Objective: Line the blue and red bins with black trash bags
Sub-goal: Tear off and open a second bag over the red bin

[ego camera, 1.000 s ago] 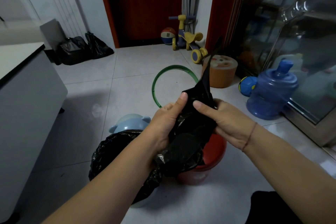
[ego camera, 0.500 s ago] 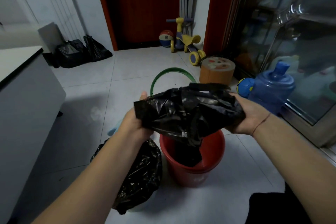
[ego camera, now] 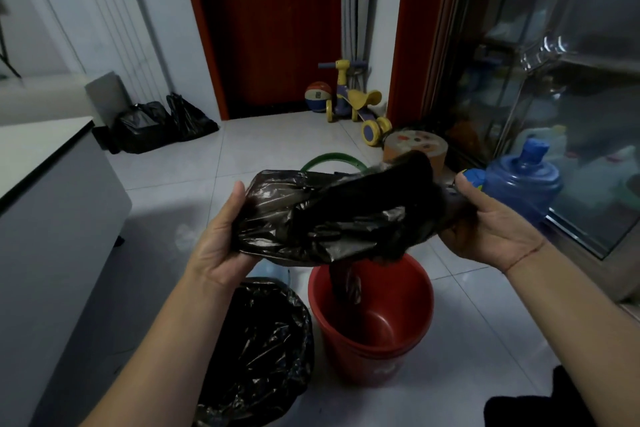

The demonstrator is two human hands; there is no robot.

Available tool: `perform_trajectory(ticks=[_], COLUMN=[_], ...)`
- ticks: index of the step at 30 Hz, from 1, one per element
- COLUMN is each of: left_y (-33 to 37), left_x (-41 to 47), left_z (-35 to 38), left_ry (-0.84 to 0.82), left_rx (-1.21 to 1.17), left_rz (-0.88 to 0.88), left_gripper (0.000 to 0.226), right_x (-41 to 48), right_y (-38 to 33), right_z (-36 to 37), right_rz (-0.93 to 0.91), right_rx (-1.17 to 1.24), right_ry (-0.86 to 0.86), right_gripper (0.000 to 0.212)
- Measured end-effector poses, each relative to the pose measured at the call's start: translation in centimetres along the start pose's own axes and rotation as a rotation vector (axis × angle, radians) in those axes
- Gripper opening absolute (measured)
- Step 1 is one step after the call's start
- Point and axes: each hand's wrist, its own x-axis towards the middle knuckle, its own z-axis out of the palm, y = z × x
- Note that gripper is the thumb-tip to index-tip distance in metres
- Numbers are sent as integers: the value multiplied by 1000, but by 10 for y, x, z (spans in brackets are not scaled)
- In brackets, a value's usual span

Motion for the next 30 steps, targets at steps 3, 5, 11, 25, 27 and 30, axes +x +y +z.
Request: perform_trajectory(ticks=[3, 5, 11, 25, 27, 30], left_y=[1, 3, -7, -72, -76, -78], left_x=[-1, -1, 2, 6, 8, 12], left_z=[-2, -4, -5, 8, 11, 15], left_ry=[18, 28, 64, 300, 269, 272], left_rx=[26, 18, 124, 192, 167, 161], left_rz=[36, 57, -18, -535, -479, -404], left_gripper=[34, 33, 29, 67, 50, 31], right_x=[-2, -1, 3, 5, 6, 10], right_y=[-11, -17, -17, -10, -10, -1], right_z=[-5, -11, -20, -16, -17, -14], right_rz=[-92, -114, -180, -475, -433, -275], right_rx=[13, -24, -104, -108, -126, -311], right_ry=[-26, 23, 118, -55, -74, -55], right_gripper=[38, 41, 22, 37, 41, 41])
